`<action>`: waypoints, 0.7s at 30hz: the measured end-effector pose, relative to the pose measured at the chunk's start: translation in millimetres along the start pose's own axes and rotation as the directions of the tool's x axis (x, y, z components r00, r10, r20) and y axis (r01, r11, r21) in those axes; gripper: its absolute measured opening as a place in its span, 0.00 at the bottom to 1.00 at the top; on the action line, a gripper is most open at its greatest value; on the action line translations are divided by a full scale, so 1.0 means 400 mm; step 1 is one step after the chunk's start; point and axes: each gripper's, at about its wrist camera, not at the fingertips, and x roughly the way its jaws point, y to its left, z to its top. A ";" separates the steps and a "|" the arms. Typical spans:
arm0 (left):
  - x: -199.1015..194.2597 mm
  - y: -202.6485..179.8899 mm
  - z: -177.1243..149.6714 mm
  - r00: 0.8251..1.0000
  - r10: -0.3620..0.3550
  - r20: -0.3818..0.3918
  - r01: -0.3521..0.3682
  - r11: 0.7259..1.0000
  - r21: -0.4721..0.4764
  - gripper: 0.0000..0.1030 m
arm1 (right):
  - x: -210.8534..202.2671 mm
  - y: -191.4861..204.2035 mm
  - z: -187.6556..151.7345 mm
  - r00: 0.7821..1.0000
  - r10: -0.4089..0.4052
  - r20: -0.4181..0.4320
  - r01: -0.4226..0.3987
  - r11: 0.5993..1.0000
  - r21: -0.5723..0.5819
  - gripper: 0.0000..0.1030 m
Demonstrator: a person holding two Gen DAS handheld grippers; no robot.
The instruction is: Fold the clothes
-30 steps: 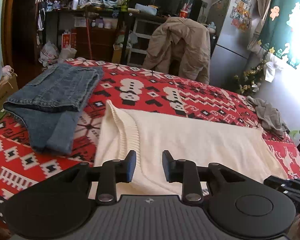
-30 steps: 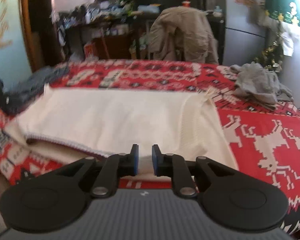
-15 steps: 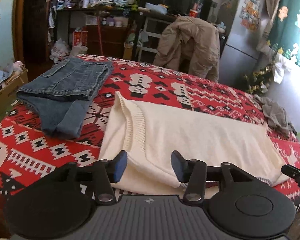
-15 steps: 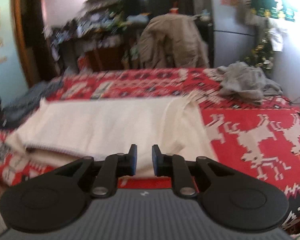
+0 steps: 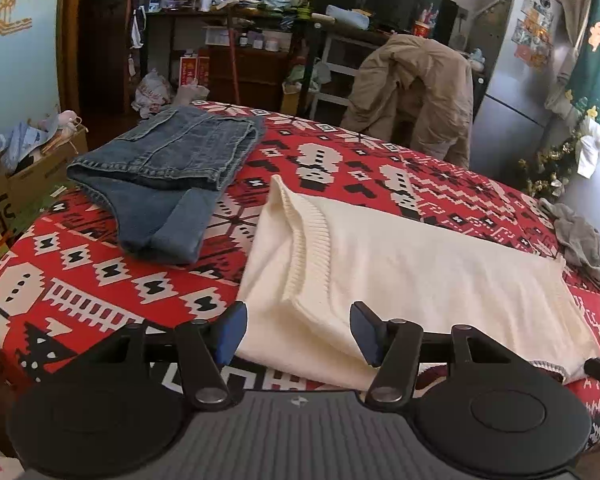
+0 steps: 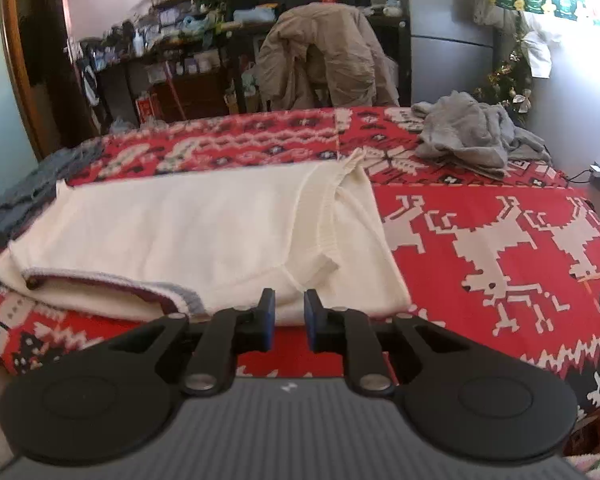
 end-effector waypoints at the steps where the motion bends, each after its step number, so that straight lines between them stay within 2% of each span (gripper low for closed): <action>1: -0.001 0.003 0.000 1.000 0.003 0.004 -0.003 1.000 0.000 0.55 | -0.006 0.000 0.003 1.000 0.002 0.017 -0.003 1.000 0.006 0.17; 3: -0.004 0.006 0.000 1.000 0.004 0.012 -0.004 1.000 0.000 0.54 | -0.015 0.005 0.010 0.999 0.005 0.042 -0.006 1.000 0.016 0.17; 5: -0.005 0.007 0.002 1.000 0.001 0.022 -0.001 1.000 0.002 0.48 | -0.014 0.017 0.015 0.999 0.005 0.050 -0.006 1.000 0.017 0.17; 6: -0.005 0.004 0.003 0.999 -0.002 0.032 0.001 1.000 0.008 0.38 | -0.011 0.025 0.017 0.999 0.004 0.049 -0.005 1.000 0.015 0.17; 8: -0.002 -0.005 0.006 0.998 -0.021 0.053 0.019 0.999 0.025 0.23 | 0.000 0.038 0.019 0.999 0.000 0.042 -0.001 1.000 0.012 0.18; 11: 0.019 -0.028 0.009 0.997 -0.058 0.044 0.056 0.997 0.055 0.16 | 0.015 0.049 0.021 0.999 0.003 0.033 -0.004 1.000 0.024 0.19; 16: 0.062 -0.078 -0.011 0.999 -0.050 -0.006 0.051 0.985 0.164 0.14 | 0.031 0.040 0.021 1.000 0.006 0.019 -0.007 0.997 0.079 0.19; 21: 0.068 -0.091 -0.045 0.998 -0.031 -0.053 0.045 0.961 0.273 0.15 | 0.030 0.026 0.022 1.000 0.011 0.020 -0.013 0.996 0.087 0.19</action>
